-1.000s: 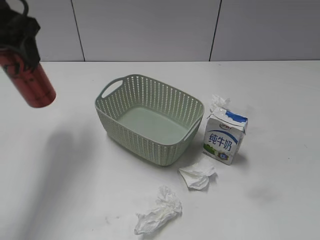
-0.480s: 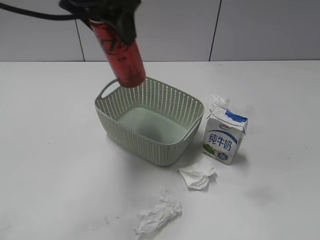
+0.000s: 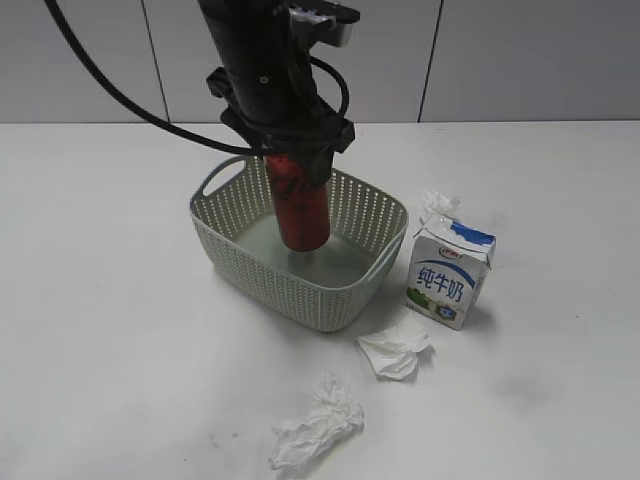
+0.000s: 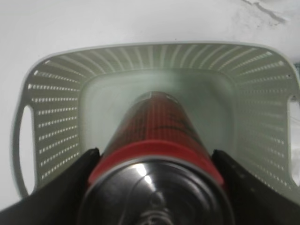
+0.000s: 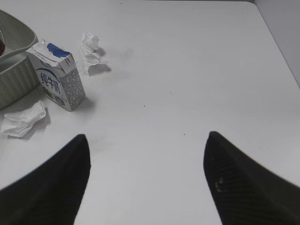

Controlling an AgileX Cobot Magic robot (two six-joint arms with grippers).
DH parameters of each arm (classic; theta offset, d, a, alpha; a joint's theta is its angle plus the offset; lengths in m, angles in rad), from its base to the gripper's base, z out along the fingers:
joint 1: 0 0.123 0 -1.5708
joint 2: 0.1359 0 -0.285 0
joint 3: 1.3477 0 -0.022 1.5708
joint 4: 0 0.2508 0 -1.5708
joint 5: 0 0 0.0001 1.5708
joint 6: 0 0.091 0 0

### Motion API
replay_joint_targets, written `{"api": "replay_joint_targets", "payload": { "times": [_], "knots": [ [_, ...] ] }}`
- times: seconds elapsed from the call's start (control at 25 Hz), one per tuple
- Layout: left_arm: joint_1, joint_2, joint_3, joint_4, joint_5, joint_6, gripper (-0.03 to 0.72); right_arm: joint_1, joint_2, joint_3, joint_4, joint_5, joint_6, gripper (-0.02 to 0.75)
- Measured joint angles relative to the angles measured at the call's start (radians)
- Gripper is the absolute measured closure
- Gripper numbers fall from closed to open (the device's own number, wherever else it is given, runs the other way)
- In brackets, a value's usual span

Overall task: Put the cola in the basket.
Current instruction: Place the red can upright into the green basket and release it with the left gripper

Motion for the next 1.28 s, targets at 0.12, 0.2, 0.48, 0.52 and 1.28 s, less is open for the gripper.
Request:
{"api": "replay_joint_targets", "payload": {
  "times": [0.12,0.2,0.48,0.52,1.28],
  "knots": [
    [0.0,0.029,-0.001,0.002,-0.031,0.0,0.16,0.0,0.0,0.0,0.0,0.0,0.0,0.166],
    [0.0,0.044,-0.001,0.002,-0.039,0.0,0.16,0.0,0.0,0.0,0.0,0.0,0.0,0.166],
    [0.0,0.077,-0.002,0.002,-0.045,0.0,0.16,0.0,0.0,0.0,0.0,0.0,0.0,0.166],
    [0.0,0.078,-0.003,0.002,-0.044,0.0,0.16,0.0,0.0,0.0,0.0,0.0,0.0,0.166],
    [0.105,-0.157,-0.01,-0.077,0.003,0.0,0.042,0.0,0.0,0.0,0.0,0.0,0.0,0.166]
  ]
}}
